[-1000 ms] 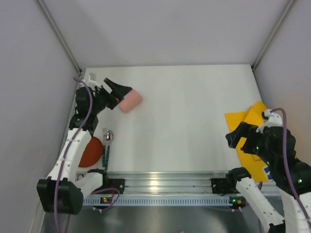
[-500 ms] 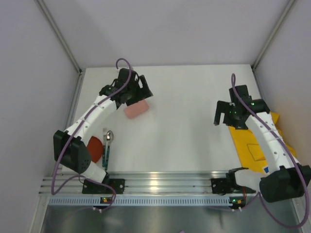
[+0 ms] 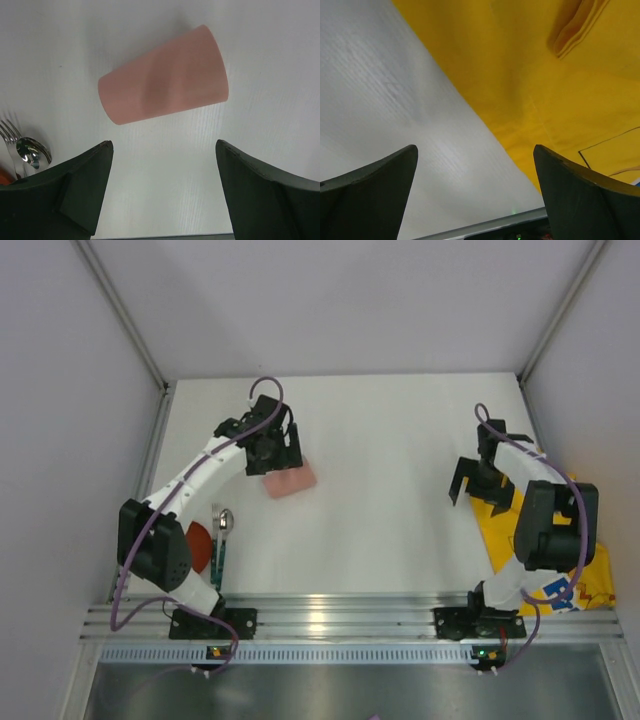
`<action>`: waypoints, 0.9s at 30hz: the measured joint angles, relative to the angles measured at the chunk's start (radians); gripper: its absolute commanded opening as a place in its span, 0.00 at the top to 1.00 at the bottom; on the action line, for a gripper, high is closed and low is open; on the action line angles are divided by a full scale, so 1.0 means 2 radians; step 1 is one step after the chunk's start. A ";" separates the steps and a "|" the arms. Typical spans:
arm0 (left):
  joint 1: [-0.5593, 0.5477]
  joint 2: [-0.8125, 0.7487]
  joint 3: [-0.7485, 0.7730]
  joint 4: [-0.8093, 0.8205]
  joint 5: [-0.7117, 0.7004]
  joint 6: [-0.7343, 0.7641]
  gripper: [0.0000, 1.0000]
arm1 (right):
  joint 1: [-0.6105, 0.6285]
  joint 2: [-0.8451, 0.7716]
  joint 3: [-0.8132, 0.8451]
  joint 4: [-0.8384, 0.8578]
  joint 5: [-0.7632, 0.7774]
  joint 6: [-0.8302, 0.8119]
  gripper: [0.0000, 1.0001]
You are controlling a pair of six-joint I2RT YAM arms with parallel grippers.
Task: Set the dinner table for one person
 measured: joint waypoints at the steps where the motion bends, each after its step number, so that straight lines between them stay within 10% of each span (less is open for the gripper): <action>1: 0.000 0.000 -0.003 0.000 -0.001 0.003 0.11 | -0.006 0.008 0.000 0.006 0.002 -0.003 0.00; 4: 0.000 0.001 -0.006 -0.004 -0.006 0.006 0.12 | -0.021 0.036 0.000 0.023 0.006 -0.009 0.04; 13: 0.000 0.004 -0.010 -0.012 -0.009 -0.006 0.15 | -0.024 0.082 0.022 0.025 -0.023 -0.018 1.00; 19: -0.005 -0.005 -0.023 -0.015 -0.009 -0.007 0.15 | 0.008 0.086 0.027 0.020 -0.021 -0.018 1.00; 27: -0.009 -0.053 -0.074 -0.020 -0.011 -0.007 0.15 | 0.219 0.117 0.075 0.046 -0.129 0.066 1.00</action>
